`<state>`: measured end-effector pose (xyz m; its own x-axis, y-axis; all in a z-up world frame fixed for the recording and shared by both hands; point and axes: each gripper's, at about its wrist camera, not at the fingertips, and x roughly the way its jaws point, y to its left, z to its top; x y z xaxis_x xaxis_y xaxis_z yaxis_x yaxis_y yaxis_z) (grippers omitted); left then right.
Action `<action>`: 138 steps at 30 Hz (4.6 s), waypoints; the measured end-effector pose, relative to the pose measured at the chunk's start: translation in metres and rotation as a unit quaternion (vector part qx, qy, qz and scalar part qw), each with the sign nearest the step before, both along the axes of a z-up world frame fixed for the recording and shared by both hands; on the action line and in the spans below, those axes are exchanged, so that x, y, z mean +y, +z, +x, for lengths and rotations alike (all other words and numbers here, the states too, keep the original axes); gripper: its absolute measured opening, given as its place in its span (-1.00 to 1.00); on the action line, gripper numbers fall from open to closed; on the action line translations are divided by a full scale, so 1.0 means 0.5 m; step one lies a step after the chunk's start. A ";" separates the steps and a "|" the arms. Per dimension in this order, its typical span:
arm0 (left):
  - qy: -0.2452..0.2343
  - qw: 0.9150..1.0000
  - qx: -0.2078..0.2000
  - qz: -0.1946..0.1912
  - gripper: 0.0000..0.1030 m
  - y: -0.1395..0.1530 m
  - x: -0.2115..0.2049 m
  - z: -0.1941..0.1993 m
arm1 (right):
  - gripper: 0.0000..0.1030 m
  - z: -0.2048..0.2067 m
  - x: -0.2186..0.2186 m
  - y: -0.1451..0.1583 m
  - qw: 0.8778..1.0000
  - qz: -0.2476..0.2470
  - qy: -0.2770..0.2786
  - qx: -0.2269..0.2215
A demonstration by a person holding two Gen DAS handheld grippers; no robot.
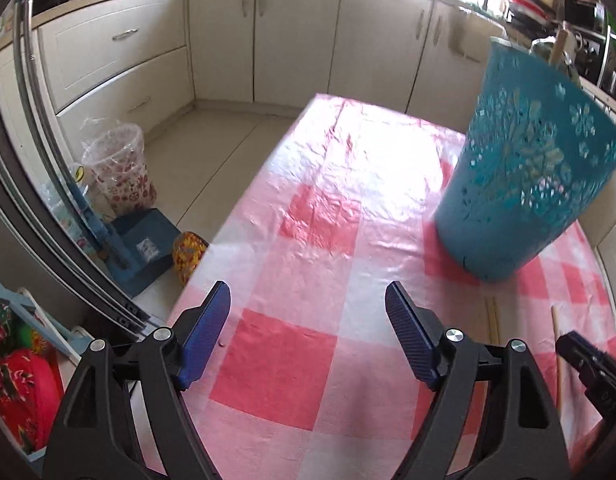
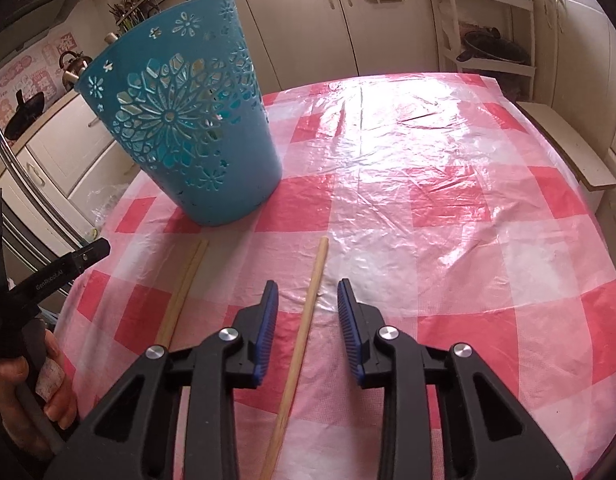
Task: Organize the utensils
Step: 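Close the right gripper on the loose chopstick while the left gripper withdraws, then lift the chopstick with the right gripper up over the teal basket, then open the right gripper to drop the chopstick into the basket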
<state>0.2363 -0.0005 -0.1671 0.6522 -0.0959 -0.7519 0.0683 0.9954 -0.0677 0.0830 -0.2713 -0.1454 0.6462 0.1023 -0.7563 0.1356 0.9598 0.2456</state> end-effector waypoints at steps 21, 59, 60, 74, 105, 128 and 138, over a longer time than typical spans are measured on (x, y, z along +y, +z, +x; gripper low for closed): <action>-0.035 0.999 0.034 0.009 0.58 -0.020 -0.032 0.009 | -0.88 0.015 0.051 0.004 0.991 -0.114 0.055 0.042; -0.049 0.998 0.014 0.033 0.58 -0.008 -0.055 -0.004 | -0.88 -0.004 0.035 0.004 0.996 -0.073 0.043 0.024; -0.049 0.998 0.014 0.033 0.58 -0.008 -0.055 -0.004 | -0.86 -0.003 0.037 0.004 0.996 -0.076 0.046 0.025; -0.054 0.998 0.012 0.034 0.58 -0.006 -0.058 -0.007 | -0.89 -0.028 0.009 0.023 0.999 -0.010 0.034 -0.007; -0.060 0.998 0.018 0.028 0.58 -0.014 -0.055 -0.002 | -0.89 0.171 0.031 0.432 0.937 0.095 0.007 -0.335; -0.064 0.997 0.037 0.017 0.58 -0.022 -0.050 0.010 | -0.88 0.293 0.037 0.364 0.962 0.058 0.018 -0.266; -0.062 0.997 0.039 0.017 0.58 -0.022 -0.047 0.010 | -0.57 0.231 0.024 0.381 0.967 0.047 0.048 -0.245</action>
